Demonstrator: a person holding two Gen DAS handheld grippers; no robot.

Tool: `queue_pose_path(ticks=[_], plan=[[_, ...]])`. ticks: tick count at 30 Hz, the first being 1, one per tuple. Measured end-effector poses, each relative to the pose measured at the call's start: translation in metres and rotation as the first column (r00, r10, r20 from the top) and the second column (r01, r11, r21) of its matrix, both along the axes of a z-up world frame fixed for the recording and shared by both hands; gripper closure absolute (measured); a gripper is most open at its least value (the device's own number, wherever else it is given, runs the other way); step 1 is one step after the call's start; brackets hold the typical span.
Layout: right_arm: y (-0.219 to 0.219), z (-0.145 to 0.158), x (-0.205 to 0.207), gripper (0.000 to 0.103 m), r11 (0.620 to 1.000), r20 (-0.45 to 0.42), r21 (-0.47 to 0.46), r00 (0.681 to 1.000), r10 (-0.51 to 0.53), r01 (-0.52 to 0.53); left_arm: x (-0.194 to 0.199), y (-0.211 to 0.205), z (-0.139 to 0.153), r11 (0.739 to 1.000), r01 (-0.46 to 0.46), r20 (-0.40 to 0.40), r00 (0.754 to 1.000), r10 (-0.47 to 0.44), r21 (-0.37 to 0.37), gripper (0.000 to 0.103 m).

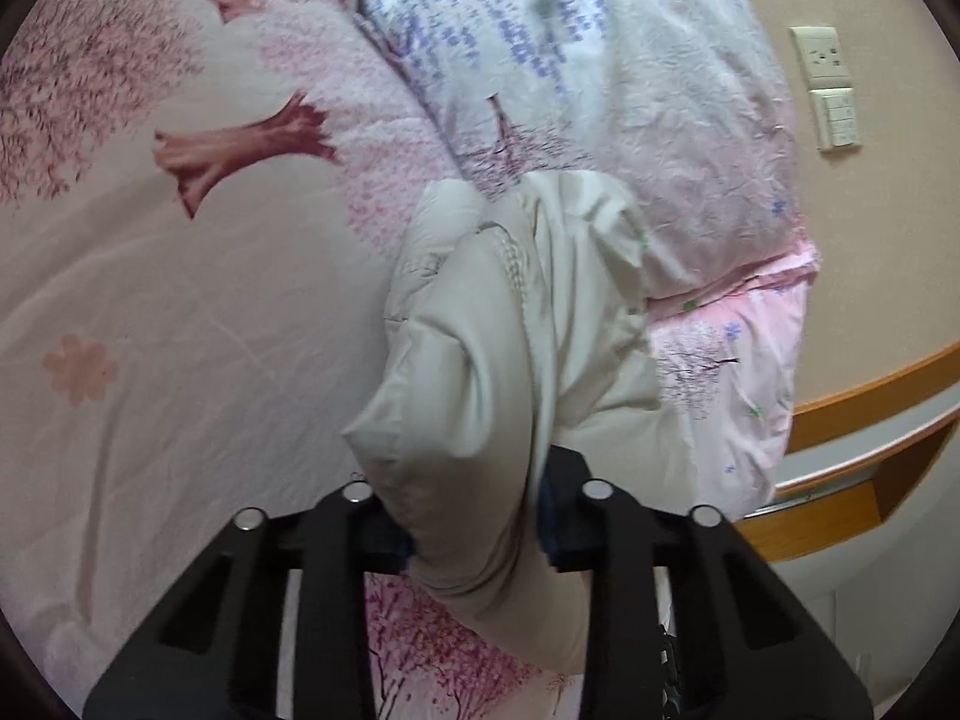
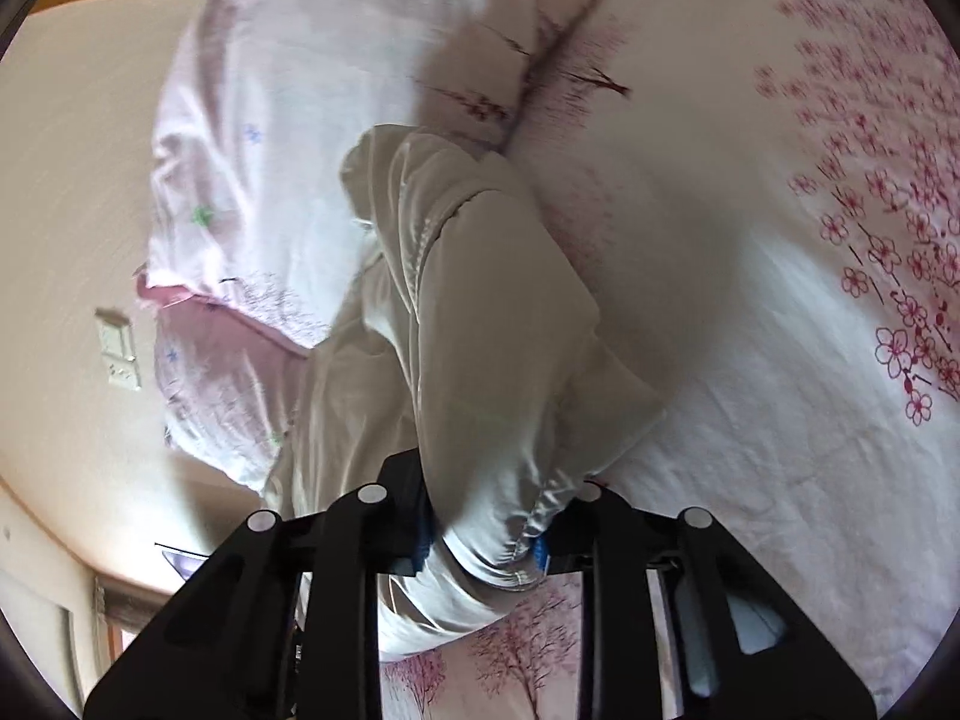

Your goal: Fold large clothes

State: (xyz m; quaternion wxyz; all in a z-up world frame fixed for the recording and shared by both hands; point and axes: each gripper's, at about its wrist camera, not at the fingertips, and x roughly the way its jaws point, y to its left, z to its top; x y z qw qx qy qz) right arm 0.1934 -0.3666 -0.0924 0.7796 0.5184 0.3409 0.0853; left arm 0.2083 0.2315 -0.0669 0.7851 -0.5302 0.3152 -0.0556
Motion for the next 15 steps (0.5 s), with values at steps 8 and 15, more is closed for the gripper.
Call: queue_pose_path(ticks=[8, 15], plan=[[0.02, 0.028, -0.041, 0.08, 0.992, 0.089, -0.049, 0.989, 0.121, -0.117, -0.054, 0.021, 0.021, 1.0, 0.002, 0.081, 0.997, -0.004, 0.027, 0.079], [0.049, 0.023, -0.103, 0.08, 0.955, 0.096, -0.14, 0.957, 0.275, -0.261, -0.134, 0.037, 0.008, 0.999, -0.045, 0.078, 0.996, 0.043, 0.022, 0.079]])
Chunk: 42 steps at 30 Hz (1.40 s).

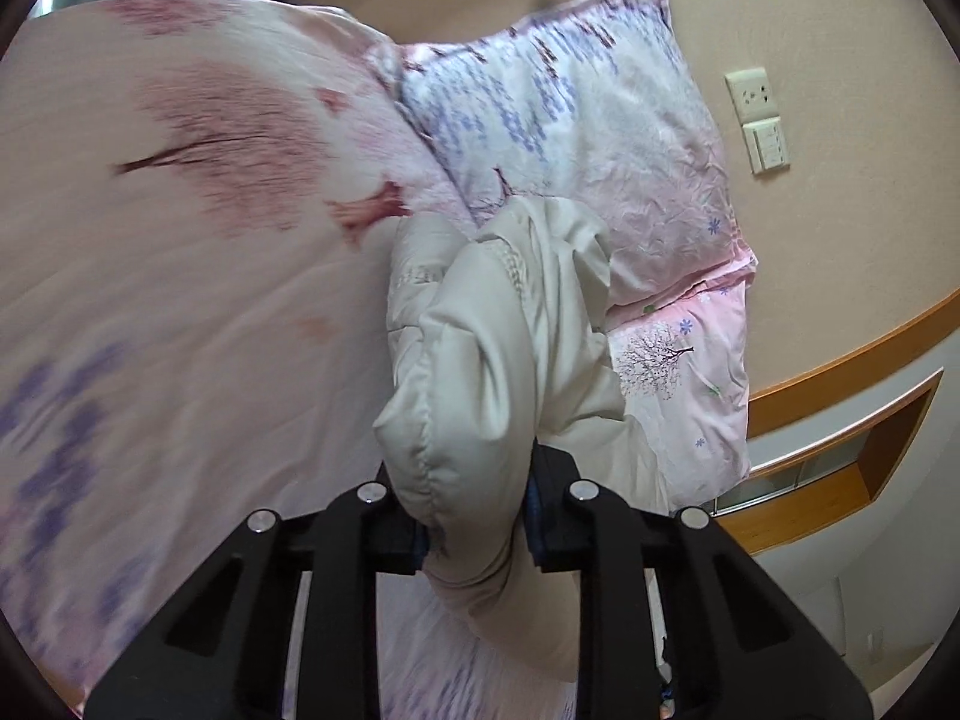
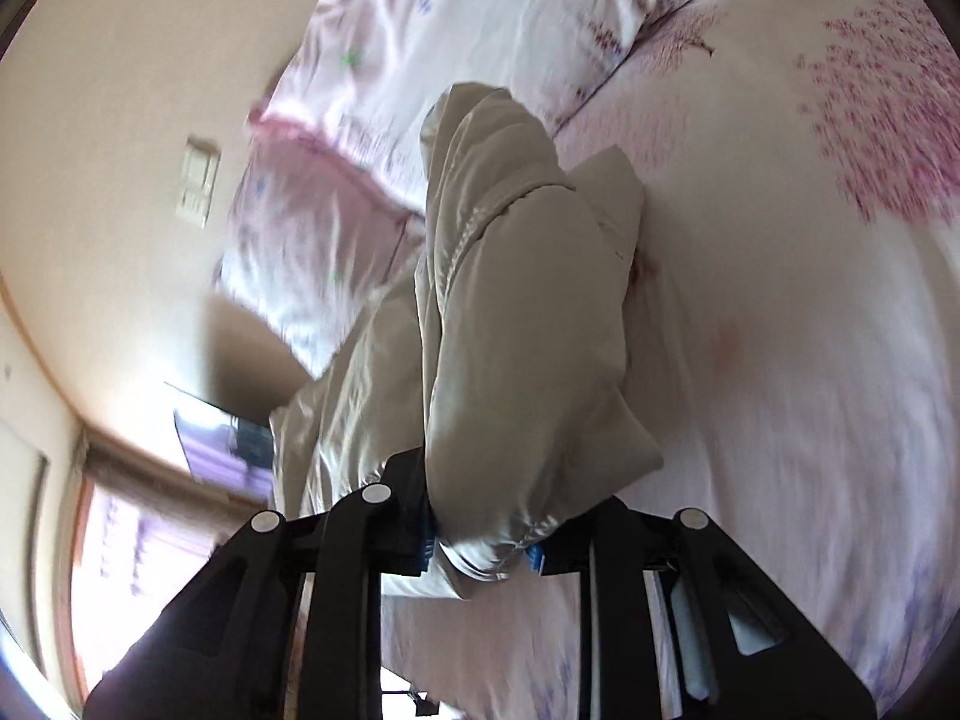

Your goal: Fold large clothes

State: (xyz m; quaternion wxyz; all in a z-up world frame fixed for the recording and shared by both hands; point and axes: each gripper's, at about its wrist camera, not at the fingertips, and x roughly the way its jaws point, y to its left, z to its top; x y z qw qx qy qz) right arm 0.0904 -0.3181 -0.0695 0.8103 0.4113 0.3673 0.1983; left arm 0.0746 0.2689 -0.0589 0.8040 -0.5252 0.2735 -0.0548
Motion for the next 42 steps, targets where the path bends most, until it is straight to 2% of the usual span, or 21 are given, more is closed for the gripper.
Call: queue_pose_path(ticks=[3, 6, 7, 8, 9, 10, 11, 12, 15, 17, 19, 21, 23, 25, 29, 32, 38, 42], plan=[[0.006, -0.004, -0.017, 0.079, 0.998, 0.001, -0.058, 1.0, 0.012, -0.012, -0.02, -0.001, -0.008, 1.0, -0.01, -0.016, 1.0, 0.01, 0.026, 0.077], [0.01, -0.005, -0.022, 0.07, 0.987, -0.012, -0.159, 1.0, -0.002, 0.0, -0.023, -0.006, -0.012, 0.997, -0.008, -0.036, 0.999, 0.01, 0.079, 0.069], [0.011, -0.004, -0.022, 0.066, 0.983, -0.025, -0.184, 1.0, -0.012, 0.008, -0.023, -0.006, -0.013, 0.996, -0.009, -0.036, 0.999, 0.012, 0.084, 0.064], [0.012, -0.001, -0.023, 0.062, 0.981, -0.028, -0.192, 0.999, -0.02, 0.014, -0.024, -0.007, -0.012, 0.996, -0.009, -0.032, 0.999, 0.012, 0.094, 0.053], [0.012, 0.001, -0.024, 0.059, 0.977, -0.029, -0.21, 0.999, -0.03, 0.023, -0.024, -0.009, -0.011, 0.993, -0.009, -0.029, 0.999, 0.012, 0.116, 0.047], [0.013, 0.004, -0.027, 0.054, 0.972, -0.027, -0.234, 0.999, -0.042, 0.035, -0.025, -0.011, -0.01, 0.991, -0.013, -0.032, 0.999, 0.018, 0.136, 0.033], [0.013, 0.007, -0.03, 0.051, 0.963, -0.022, -0.263, 0.998, -0.063, 0.055, -0.026, -0.012, -0.009, 0.987, -0.019, -0.033, 0.999, 0.024, 0.158, 0.027], [0.013, 0.008, -0.032, 0.049, 0.956, -0.015, -0.286, 0.997, -0.079, 0.071, -0.026, -0.013, -0.008, 0.982, -0.022, -0.032, 0.999, 0.028, 0.186, 0.026], [0.015, 0.022, -0.036, 0.041, 0.896, 0.02, -0.407, 0.983, -0.184, 0.176, -0.028, -0.016, -0.006, 0.966, -0.023, -0.046, 0.998, 0.036, 0.256, 0.02], [0.02, 0.04, -0.043, 0.041, 0.809, 0.095, -0.517, 0.957, -0.273, 0.281, -0.029, -0.018, -0.004, 0.953, -0.023, -0.054, 0.998, 0.041, 0.301, 0.018], [0.037, 0.063, -0.049, 0.041, 0.739, 0.201, -0.579, 0.938, -0.281, 0.345, -0.03, -0.02, -0.003, 0.946, -0.016, -0.057, 0.998, 0.037, 0.325, 0.018], [0.06, 0.076, -0.044, 0.045, 0.727, 0.244, -0.609, 0.947, -0.207, 0.316, -0.03, -0.022, -0.004, 0.94, -0.006, -0.061, 0.998, 0.029, 0.342, 0.017], [0.102, 0.085, -0.035, 0.066, 0.731, 0.262, -0.646, 0.963, -0.056, 0.219, -0.03, -0.023, -0.005, 0.94, -0.003, -0.061, 0.998, 0.026, 0.342, 0.017], [0.142, 0.087, -0.024, 0.075, 0.728, 0.245, -0.676, 0.967, 0.074, 0.115, -0.029, -0.024, -0.006, 0.944, -0.001, -0.062, 0.998, 0.022, 0.329, 0.017], [0.205, 0.085, -0.002, 0.081, 0.7, 0.214, -0.714, 0.951, 0.225, -0.005, -0.026, -0.027, -0.007, 0.948, 0.0, -0.068, 0.997, 0.023, 0.32, 0.017], [0.235, 0.081, 0.018, 0.081, 0.68, 0.184, -0.731, 0.944, 0.273, -0.055, -0.024, -0.028, -0.007, 0.95, -0.003, -0.065, 0.998, 0.024, 0.311, 0.017], [0.262, 0.065, 0.043, 0.081, 0.654, 0.091, -0.745, 0.95, 0.297, -0.133, -0.02, -0.03, -0.011, 0.957, -0.002, -0.064, 0.998, 0.022, 0.291, 0.017], [0.262, 0.051, 0.052, 0.081, 0.66, 0.034, -0.731, 0.957, 0.288, -0.172, -0.015, -0.031, -0.012, 0.96, 0.005, -0.066, 0.998, 0.014, 0.28, 0.017]])
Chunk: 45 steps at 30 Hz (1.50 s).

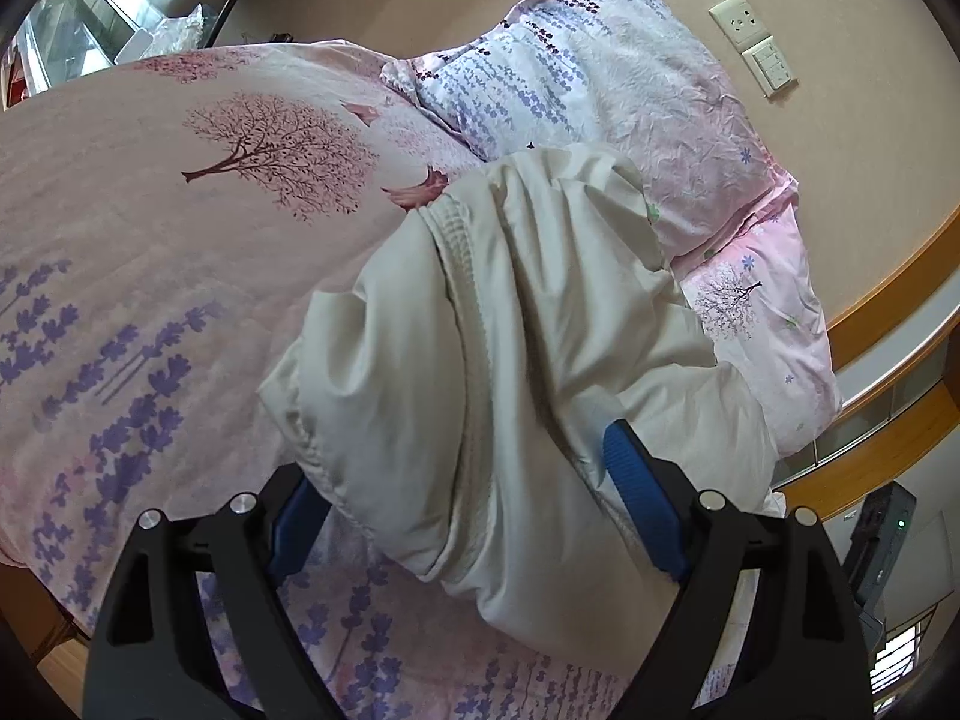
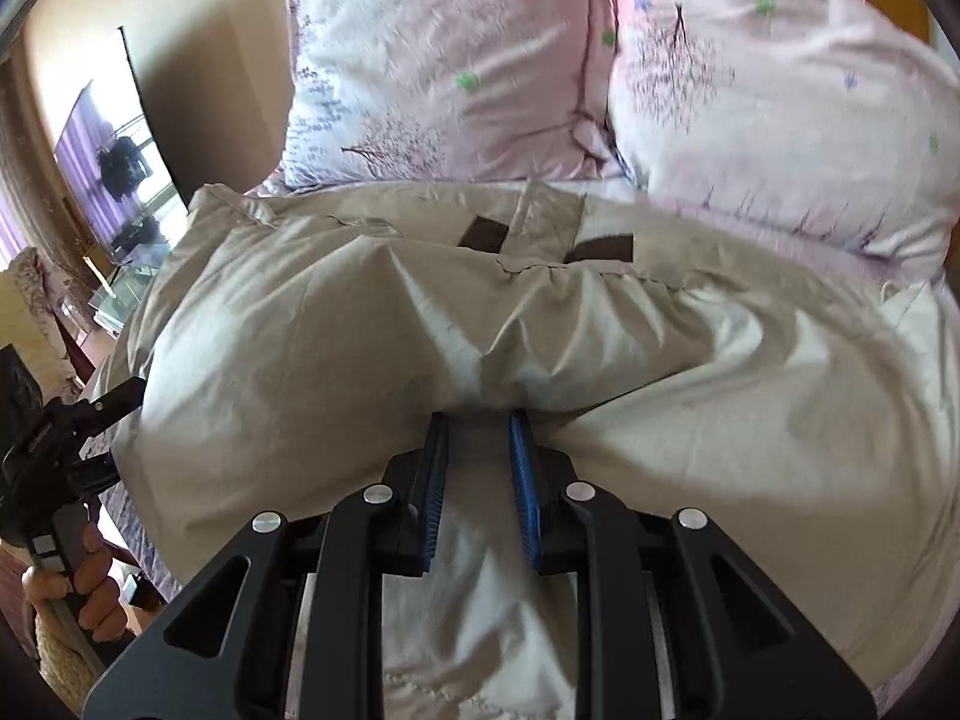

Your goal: Fold large clothes

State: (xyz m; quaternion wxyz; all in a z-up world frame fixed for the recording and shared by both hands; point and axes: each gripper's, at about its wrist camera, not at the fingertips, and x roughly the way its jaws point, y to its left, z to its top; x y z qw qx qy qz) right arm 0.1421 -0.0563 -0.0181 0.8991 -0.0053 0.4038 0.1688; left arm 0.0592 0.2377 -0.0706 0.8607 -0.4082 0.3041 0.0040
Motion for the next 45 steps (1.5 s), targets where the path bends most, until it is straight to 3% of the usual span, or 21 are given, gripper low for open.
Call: queue_pose_path(ticks=[15, 18, 22, 26, 31, 40, 45], plan=[[0.009, -0.016, 0.01, 0.081, 0.998, -0.052, -0.057, 0.999, 0.009, -0.012, 0.014, -0.002, 0.003, 1.0, -0.005, 0.002, 1.0, 0.005, -0.015, 0.018], [0.011, -0.02, 0.01, 0.08, 0.998, -0.059, -0.068, 0.998, 0.01, -0.014, 0.015, -0.001, 0.005, 1.0, -0.013, 0.008, 1.0, 0.013, -0.027, 0.025], [0.013, -0.026, 0.01, 0.08, 0.997, -0.063, -0.083, 0.998, 0.004, -0.009, 0.016, 0.0, 0.012, 1.0, -0.015, 0.026, 1.0, 0.015, -0.022, 0.042], [0.014, -0.028, 0.012, 0.08, 0.996, -0.066, -0.094, 0.998, -0.001, -0.005, 0.015, -0.004, 0.029, 1.0, 0.002, 0.064, 0.998, -0.004, 0.027, 0.056], [0.013, -0.031, 0.015, 0.08, 0.995, -0.072, -0.099, 0.997, -0.005, -0.003, 0.013, -0.017, 0.053, 0.994, 0.026, 0.132, 0.991, -0.04, 0.104, 0.063], [0.016, -0.035, 0.018, 0.08, 0.995, -0.083, -0.104, 0.996, -0.013, 0.004, 0.009, -0.044, 0.093, 0.984, 0.079, 0.258, 0.959, -0.118, 0.158, 0.068], [0.017, -0.037, 0.022, 0.08, 0.995, -0.094, -0.098, 0.995, -0.018, 0.009, 0.005, -0.073, 0.12, 0.968, 0.141, 0.356, 0.911, -0.209, 0.208, 0.068]])
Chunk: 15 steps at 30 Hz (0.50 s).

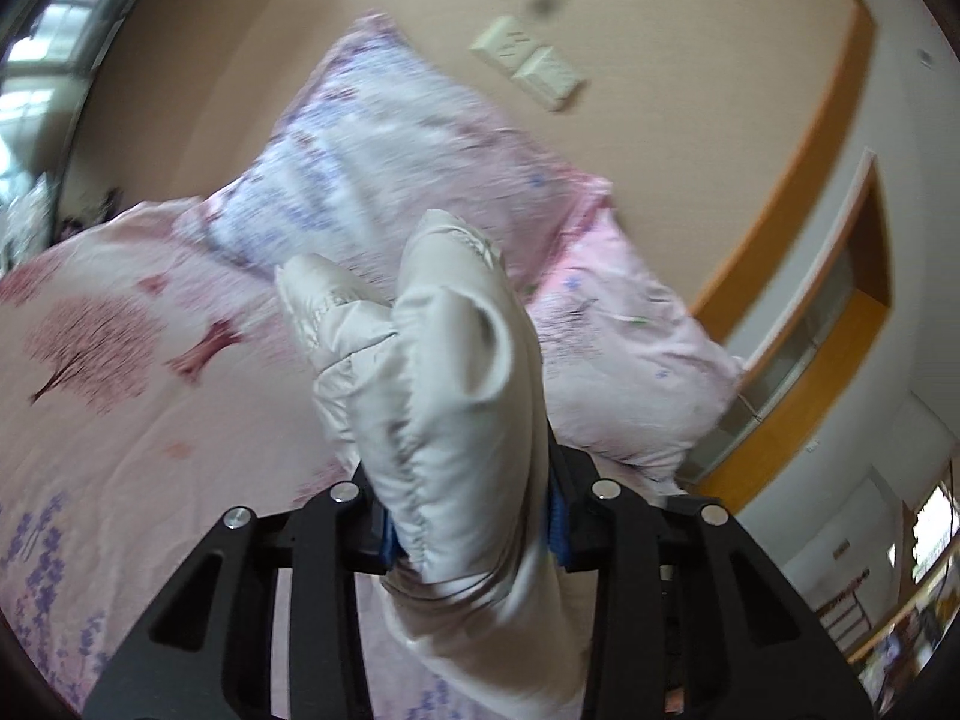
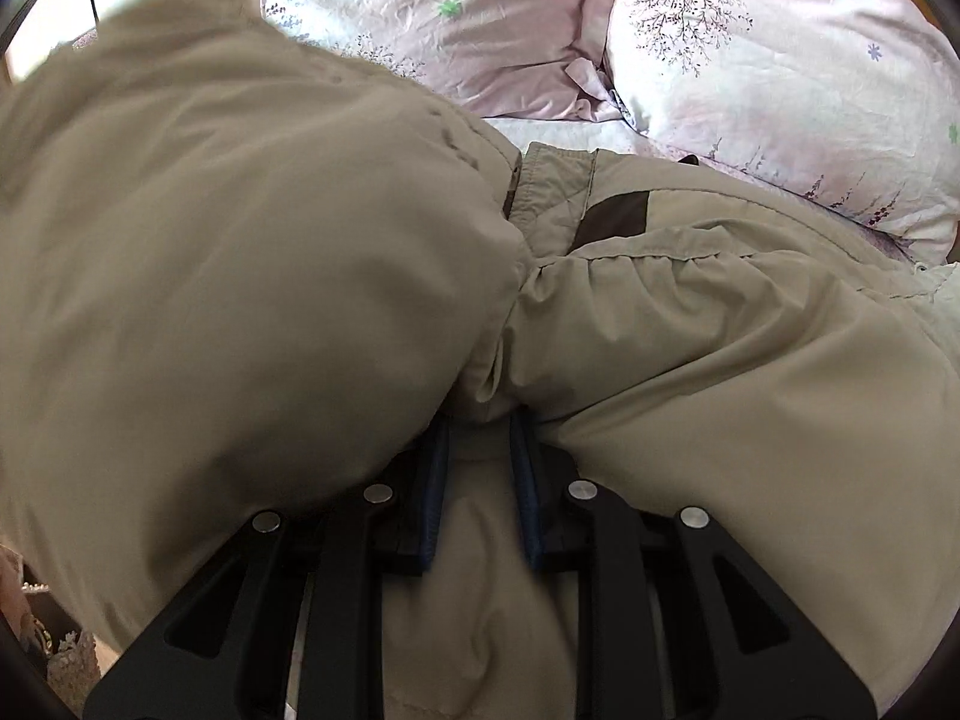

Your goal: Fold large clothes

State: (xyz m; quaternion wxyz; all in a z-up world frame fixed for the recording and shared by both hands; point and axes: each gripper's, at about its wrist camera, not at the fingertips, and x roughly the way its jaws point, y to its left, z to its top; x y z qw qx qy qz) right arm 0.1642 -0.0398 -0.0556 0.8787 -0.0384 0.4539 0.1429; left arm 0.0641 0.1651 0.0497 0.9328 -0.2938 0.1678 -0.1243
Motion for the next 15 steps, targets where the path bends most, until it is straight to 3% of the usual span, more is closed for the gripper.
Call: queue_pose_path(ticks=[7, 15], plan=[[-0.001, -0.003, 0.005, 0.08, 1.0, -0.008, 0.016, 1.0, 0.002, -0.002, 0.002, -0.044, 0.022, 0.995, 0.072, 0.087, 0.993, -0.078, 0.072, 0.068], [-0.042, 0.017, -0.019, 0.08, 0.992, 0.033, 0.127, 0.999, -0.004, -0.001, -0.001, -0.087, 0.042, 0.982, 0.152, 0.144, 0.975, -0.168, 0.112, 0.068]])
